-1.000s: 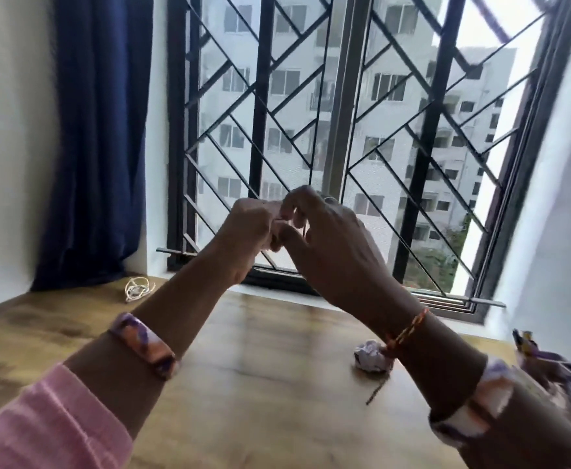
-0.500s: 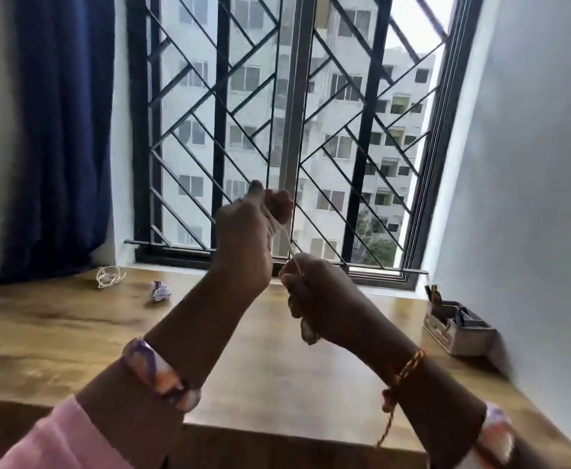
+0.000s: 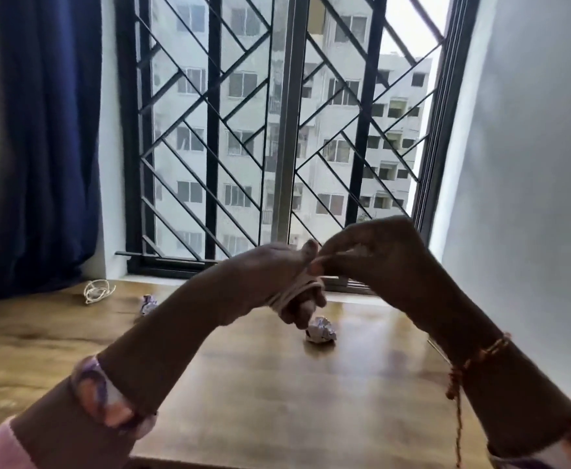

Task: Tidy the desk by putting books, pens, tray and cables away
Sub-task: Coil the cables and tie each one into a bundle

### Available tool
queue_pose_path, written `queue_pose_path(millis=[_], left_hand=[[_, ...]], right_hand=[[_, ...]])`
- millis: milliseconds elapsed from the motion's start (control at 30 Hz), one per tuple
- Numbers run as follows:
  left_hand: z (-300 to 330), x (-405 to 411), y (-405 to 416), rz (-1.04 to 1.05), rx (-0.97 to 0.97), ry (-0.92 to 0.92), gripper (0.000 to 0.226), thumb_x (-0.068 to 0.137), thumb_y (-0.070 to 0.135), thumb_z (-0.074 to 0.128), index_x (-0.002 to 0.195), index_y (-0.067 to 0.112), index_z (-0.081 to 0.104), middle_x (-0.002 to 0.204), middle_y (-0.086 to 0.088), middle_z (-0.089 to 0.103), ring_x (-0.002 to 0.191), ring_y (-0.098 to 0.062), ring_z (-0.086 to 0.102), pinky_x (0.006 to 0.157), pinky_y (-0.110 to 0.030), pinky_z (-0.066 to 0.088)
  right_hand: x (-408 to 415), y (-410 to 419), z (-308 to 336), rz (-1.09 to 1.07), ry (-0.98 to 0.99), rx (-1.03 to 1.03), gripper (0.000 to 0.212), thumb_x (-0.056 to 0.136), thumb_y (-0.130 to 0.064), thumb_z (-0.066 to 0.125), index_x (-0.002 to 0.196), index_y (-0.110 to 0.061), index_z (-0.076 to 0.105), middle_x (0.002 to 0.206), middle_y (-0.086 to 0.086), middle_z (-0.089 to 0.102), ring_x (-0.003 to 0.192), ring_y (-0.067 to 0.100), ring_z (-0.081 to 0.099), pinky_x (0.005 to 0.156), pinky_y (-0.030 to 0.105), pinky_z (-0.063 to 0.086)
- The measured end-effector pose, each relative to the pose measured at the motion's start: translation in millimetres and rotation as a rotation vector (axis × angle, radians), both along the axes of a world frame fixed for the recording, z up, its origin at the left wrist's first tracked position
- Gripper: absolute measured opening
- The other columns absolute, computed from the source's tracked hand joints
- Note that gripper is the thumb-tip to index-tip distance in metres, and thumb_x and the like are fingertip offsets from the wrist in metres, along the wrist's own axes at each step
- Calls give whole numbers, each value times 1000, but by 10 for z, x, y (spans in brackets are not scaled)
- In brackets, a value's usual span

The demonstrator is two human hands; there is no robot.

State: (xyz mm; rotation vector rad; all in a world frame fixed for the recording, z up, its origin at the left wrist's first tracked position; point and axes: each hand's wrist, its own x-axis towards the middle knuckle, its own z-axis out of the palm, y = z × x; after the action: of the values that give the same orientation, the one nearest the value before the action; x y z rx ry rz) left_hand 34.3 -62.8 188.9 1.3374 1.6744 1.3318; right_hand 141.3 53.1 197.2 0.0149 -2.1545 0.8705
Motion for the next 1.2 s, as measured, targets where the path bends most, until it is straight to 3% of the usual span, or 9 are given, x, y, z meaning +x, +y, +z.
queue_pose_path(millis=[67, 167, 367, 567, 667, 800, 967, 1067, 1200], left_hand=[[55, -97, 29, -94, 136, -110, 67, 82, 55, 30, 82, -5, 59, 49, -2, 57, 40, -11, 50, 42, -20, 43], [136, -257, 168, -30, 285, 34, 48, 81, 45, 46, 65, 3, 62, 47, -2, 52, 40, -11, 48, 44, -19, 42], [273, -923, 326, 231, 429, 23, 24, 74, 22, 63, 64, 1, 59, 40, 3, 50, 36, -5, 47, 48, -19, 44], [446, -1438, 382, 194, 409, -43, 23, 63, 21, 67, 66, -1, 61, 54, -8, 57, 42, -8, 54, 44, -16, 48], [460, -1722, 405, 407, 473, 202, 25, 64, 26, 73, 67, 2, 68, 57, -5, 65, 54, -9, 58, 56, -16, 48], [456, -1983, 388, 518, 486, 524, 10, 72, 20, 76, 68, 15, 68, 58, 3, 63, 54, -4, 54, 53, -14, 40], [284, -2185, 470, 780, 460, 1086, 13, 86, 18, 65, 91, 7, 60, 72, 8, 51, 58, 7, 43, 55, -2, 36], [230, -2253, 503, 747, 427, 1152, 26, 88, 12, 62, 107, -2, 54, 86, -1, 52, 67, -3, 46, 64, 0, 37], [259, -2239, 633, 800, 416, 1189, 42, 90, 10, 57, 128, 4, 42, 106, -13, 61, 89, -11, 52, 64, -5, 36]], right_hand=[[-138, 95, 7, 140, 73, -218, 17, 58, -24, 78, 70, -13, 73, 64, 0, 69, 57, 4, 61, 56, 17, 48], [-423, 175, 23, 330, 95, -477, 15, 63, -23, 66, 74, -17, 74, 69, 1, 72, 64, 12, 67, 56, 24, 54], [-1105, 353, 241, 378, -107, -445, 24, 89, -7, 50, 108, -10, 64, 107, 11, 70, 97, 28, 66, 86, 44, 53], [-1795, 341, 381, 382, 29, -360, 24, 85, 11, 50, 86, -10, 61, 81, 11, 63, 68, 21, 60, 54, 27, 52], [-2046, 377, 437, 286, 128, -247, 27, 85, 10, 53, 81, -15, 62, 81, 12, 64, 70, 22, 60, 59, 30, 49], [-2323, 461, 433, 231, 161, -152, 25, 88, 1, 54, 81, -19, 67, 75, 0, 68, 59, 2, 60, 53, 15, 46], [-2569, 505, 389, 310, 105, -340, 9, 87, -6, 61, 93, -10, 66, 75, 6, 68, 48, 2, 59, 43, 11, 40], [-2616, 568, 393, 310, 49, -402, 10, 84, -14, 65, 94, -14, 67, 71, 3, 70, 46, 3, 57, 41, 12, 39], [-2635, 694, 405, 277, -7, -467, 10, 84, -21, 66, 93, -17, 68, 63, -4, 69, 46, 3, 58, 42, 15, 38]])
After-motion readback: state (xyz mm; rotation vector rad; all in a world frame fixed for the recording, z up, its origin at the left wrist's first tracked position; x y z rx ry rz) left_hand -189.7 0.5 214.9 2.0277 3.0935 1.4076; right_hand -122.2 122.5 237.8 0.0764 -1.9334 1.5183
